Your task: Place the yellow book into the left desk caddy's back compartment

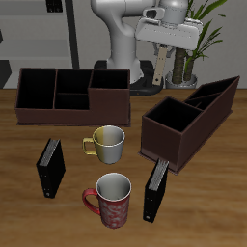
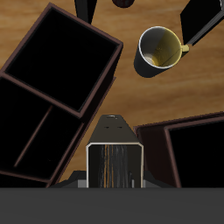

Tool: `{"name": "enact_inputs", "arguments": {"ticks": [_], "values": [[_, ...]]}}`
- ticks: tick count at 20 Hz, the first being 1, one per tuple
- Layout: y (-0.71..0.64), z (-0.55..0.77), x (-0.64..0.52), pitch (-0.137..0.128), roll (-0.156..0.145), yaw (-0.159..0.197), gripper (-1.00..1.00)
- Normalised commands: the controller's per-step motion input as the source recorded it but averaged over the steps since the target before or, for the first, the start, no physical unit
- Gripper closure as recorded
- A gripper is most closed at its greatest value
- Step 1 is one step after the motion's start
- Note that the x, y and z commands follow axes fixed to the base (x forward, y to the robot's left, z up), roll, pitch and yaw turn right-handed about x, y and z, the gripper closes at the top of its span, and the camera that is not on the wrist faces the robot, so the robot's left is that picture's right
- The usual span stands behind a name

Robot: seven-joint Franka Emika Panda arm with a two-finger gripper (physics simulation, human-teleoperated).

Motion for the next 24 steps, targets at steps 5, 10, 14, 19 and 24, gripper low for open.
{"name": "enact_inputs", "arguments": {"ticks": [5,10,14,19,24], "values": [[0.32,0.06,-0.10,-0.016,0.032,-0.056,1.00],[0.28,-0.01,0.05,0.019,0.004,-0.043,1.00],[0.50,0.19,-0.08,-0.033,0.047,-0.055,1.00],[0.33,0.24,0.02,-0.040,0.032,-0.058,1.00],[0.26,0.08,0.14,-0.013,0.009,-0.014,1.00]]}}
